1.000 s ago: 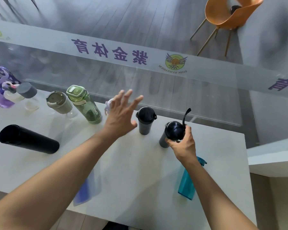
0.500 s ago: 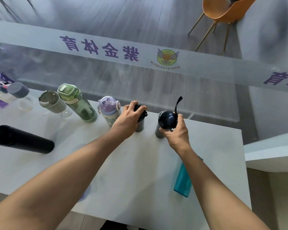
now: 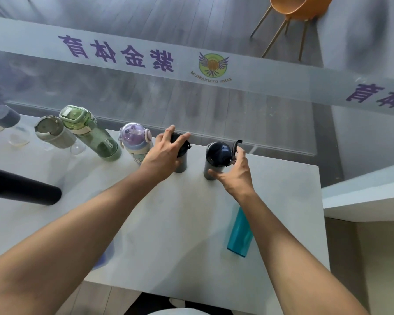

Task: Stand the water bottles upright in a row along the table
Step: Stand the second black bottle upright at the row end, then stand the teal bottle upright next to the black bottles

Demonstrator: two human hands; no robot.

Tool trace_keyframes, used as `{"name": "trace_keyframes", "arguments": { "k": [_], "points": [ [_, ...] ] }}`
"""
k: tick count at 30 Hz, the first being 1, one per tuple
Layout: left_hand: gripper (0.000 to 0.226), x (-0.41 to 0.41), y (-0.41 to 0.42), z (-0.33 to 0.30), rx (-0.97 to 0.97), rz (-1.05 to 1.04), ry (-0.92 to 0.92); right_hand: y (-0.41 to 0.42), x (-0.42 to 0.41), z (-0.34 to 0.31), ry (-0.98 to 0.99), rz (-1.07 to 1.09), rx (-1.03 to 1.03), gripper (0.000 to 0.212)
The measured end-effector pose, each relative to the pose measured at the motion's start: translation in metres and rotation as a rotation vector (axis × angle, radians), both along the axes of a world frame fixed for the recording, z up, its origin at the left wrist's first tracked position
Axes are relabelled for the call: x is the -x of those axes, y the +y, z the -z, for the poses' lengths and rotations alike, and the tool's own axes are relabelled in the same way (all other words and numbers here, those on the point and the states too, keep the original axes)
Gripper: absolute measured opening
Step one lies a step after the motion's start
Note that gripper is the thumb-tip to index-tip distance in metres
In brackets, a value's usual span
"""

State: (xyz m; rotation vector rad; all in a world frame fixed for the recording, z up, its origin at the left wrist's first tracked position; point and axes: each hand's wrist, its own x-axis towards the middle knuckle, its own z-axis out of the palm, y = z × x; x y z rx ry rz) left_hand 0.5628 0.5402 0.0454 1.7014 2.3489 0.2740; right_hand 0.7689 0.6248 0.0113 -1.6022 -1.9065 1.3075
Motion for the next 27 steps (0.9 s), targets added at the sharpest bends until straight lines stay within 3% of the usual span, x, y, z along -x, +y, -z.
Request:
{"name": "trace_keyframes", "arguments": {
  "k": [2, 8, 12, 16, 20, 27],
  "points": [
    [0.085, -0.004, -0.001, -0.001, 0.009, 0.004, 0.078, 0.002, -0.017, 0.001, -0.024, 0.015, 0.037, 0.103],
    [0.076, -0.041, -0.019, -0.003, -0.112, -0.001, 0.151, -0.002, -0.091, 0.026, -0.356, 0.143, 0.077, 0.07],
    [0.073, -0.077, -0.027, 0.004, -0.114, 0.112, 0.116, -0.012, -0.114, 0.048, -0.569, 0.158, 0.233, 0.089],
    [0.076, -0.098, -0.031, 0.015, -0.051, 0.157, 0.118, -0.021, -0.111, 0.064, -0.493, 0.126, 0.326, 0.098],
    [0.078, -0.104, -0.032, 0.016, -0.016, 0.127, 0.114, -0.018, -0.107, 0.064, -0.41, 0.135, 0.328, 0.076],
    [0.082, -0.11, -0.033, 0.009, 0.02, 0.095, 0.077, 0.013, -0.103, 0.024, -0.108, 0.199, 0.107, 0.083]
  ]
}}
